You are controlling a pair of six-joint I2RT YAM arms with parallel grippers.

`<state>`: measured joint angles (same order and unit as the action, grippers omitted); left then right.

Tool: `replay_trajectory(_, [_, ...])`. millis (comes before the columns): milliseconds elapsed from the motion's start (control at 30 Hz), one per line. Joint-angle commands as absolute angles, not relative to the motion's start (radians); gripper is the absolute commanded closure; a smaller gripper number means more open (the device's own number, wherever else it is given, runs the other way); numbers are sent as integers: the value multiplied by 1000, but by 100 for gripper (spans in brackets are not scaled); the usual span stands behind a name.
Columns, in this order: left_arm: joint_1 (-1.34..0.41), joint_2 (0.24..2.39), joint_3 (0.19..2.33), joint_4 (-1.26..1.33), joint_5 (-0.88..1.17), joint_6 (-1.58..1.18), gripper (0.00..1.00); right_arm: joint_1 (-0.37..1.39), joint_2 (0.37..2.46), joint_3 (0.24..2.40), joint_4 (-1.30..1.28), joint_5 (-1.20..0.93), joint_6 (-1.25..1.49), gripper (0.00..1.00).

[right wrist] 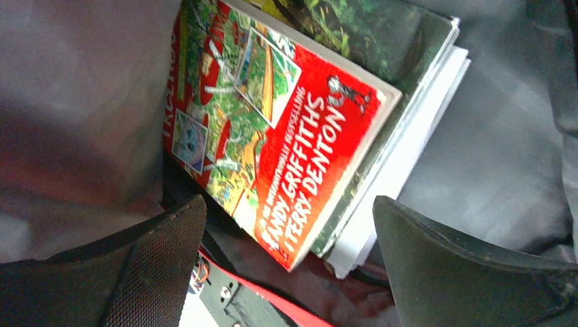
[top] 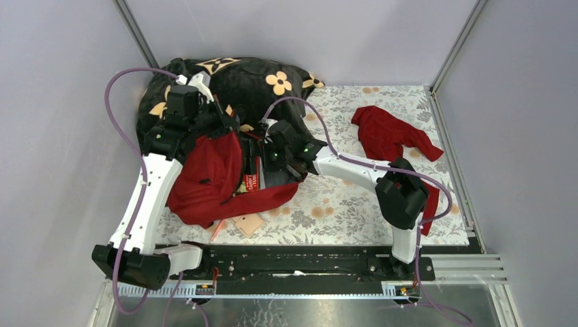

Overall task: Pack the student bag
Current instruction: Place the book in the student bag.

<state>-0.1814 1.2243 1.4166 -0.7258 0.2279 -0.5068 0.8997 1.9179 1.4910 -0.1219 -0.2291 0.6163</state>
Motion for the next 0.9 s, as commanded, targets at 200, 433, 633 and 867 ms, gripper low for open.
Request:
replay_trajectory(200, [-173,1215,1390,-635,275,-499,100,819,1684,1248,53,-376,647,0])
replay_trajectory(433, [-173,1261,1336,-615,445,-509,100,726,1416,898,48,128,777,0])
replay_trajectory(633, [-182,1290,1267,-602,524,-498,100,702,1552,1050,-286,390,798,0])
replay_trajectory(867, [-410,1377,1271,-595,360,-518,75,687,1731,1209,-344,410,807,0])
